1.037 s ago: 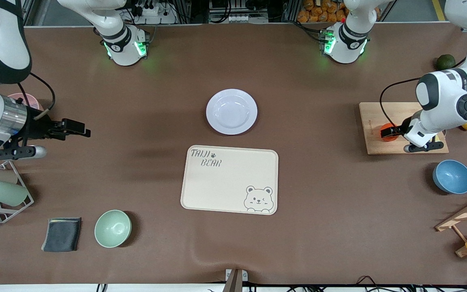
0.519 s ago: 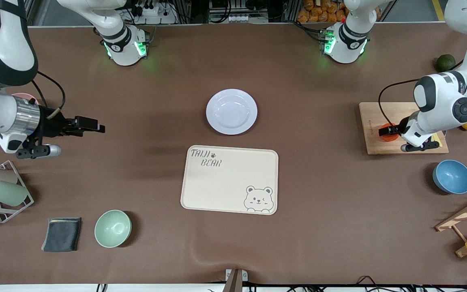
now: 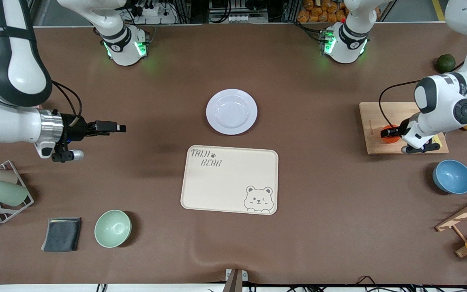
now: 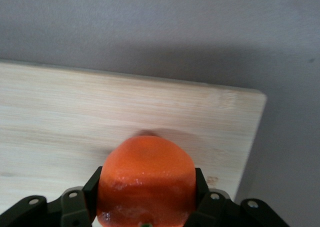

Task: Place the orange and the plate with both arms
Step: 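Grasp the orange with the left gripper while the right gripper moves inward, then carry the orange over the white plate and lower it with the left gripper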

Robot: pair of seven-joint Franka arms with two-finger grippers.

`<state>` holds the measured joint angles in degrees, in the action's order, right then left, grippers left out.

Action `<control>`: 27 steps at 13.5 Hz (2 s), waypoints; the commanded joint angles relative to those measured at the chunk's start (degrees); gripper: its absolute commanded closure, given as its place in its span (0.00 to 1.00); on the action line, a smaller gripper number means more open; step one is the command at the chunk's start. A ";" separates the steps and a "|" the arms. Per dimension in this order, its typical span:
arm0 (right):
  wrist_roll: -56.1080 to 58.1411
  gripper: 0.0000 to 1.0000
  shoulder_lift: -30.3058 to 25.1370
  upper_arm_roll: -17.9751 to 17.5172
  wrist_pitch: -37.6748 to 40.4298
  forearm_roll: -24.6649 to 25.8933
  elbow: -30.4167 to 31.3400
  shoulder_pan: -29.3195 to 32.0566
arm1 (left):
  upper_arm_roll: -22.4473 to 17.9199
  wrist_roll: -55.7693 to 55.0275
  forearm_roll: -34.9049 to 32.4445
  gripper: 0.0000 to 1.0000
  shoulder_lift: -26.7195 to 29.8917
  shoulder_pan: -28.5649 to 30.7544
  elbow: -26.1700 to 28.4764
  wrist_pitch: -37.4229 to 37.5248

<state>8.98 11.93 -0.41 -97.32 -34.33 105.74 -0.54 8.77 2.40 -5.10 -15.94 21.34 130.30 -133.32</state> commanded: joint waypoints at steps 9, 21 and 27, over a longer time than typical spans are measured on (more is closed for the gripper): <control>16.30 0.00 6.25 0.06 -4.72 -16.45 8.41 -0.34 | 10.21 -21.27 13.42 1.00 -2.69 -19.47 -34.84 37.00; 41.70 0.00 15.22 0.15 -6.29 -36.22 15.45 -3.23 | 10.21 -62.57 14.59 1.00 -8.76 -49.35 -32.93 23.31; 42.35 0.00 14.79 0.15 -11.04 -38.97 17.92 -6.13 | 10.39 -75.34 14.59 1.00 -9.02 -55.61 -19.48 2.91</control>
<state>50.49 28.20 -0.42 -106.63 -71.07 122.01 -5.76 19.64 -71.07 9.21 -25.74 -33.56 107.27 -126.21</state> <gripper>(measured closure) 0.000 0.286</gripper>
